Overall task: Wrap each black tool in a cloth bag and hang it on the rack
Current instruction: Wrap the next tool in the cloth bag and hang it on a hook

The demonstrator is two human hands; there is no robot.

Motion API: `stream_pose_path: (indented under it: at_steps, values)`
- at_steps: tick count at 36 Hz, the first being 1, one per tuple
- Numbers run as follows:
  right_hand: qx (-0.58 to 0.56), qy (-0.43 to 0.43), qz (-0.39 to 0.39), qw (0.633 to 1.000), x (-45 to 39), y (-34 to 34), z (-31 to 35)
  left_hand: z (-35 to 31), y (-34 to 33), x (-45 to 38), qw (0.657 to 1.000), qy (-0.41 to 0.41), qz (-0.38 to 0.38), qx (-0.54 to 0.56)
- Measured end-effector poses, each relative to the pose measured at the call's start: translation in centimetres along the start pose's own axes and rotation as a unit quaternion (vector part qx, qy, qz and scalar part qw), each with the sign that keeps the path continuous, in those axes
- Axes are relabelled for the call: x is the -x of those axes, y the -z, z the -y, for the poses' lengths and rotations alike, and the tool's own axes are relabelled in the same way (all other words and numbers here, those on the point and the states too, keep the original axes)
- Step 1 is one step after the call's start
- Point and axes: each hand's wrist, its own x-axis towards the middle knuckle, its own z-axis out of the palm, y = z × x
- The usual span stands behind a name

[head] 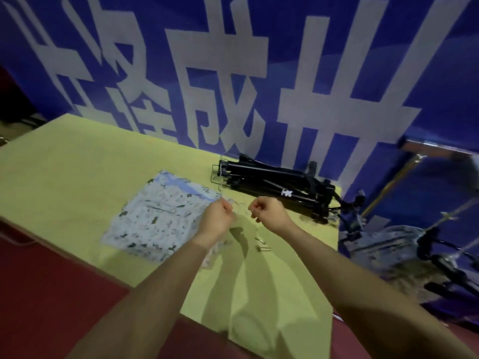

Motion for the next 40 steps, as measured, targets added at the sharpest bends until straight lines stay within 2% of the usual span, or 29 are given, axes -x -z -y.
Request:
stream_pose_path:
  at_steps: [5, 9, 12, 15, 17, 21, 25, 33, 40]
  values:
    - [0.034, -0.001, 0.047, 0.998, -2.4, -6.1, 0.5, 4.3, 2.3, -1.3, 0.999, 0.024, 0.030, -0.025]
    - [0.106, 0.027, 0.093, 0.990, -4.0, -8.9, 0.4, 6.6, 2.7, -3.4, 0.986, 0.012, 0.095, -0.137]
    - [0.194, 0.024, 0.121, 0.973, -5.1, -10.0, -0.5, 7.3, 2.5, -4.0, 0.972, -0.002, 0.110, -0.208]
    - [0.246, 0.023, 0.151, 0.957, -6.2, -10.7, -1.2, 7.9, 1.8, -4.5, 0.967, -0.017, 0.115, -0.225]
    - [0.218, 0.032, 0.137, 0.966, -6.6, -10.9, -1.3, 8.2, 1.3, -4.8, 0.967, -0.011, 0.121, -0.222]
    - [0.180, 0.051, 0.059, 0.981, -7.3, -10.6, -1.3, 8.3, 1.3, -5.3, 0.971, -0.008, 0.120, -0.206]
    - [0.168, 0.076, 0.045, 0.982, -7.5, -10.5, -0.9, 8.5, 2.2, -5.2, 0.978, -0.026, 0.103, -0.181]
    - [0.142, 0.123, -0.031, 0.982, -7.0, -9.5, 0.2, 7.0, 4.9, -5.5, 0.999, -0.039, -0.012, -0.003]
    - [0.093, 0.132, -0.063, 0.985, -7.1, -7.9, 2.3, 5.0, 6.9, -6.5, 0.995, -0.070, -0.052, 0.055]
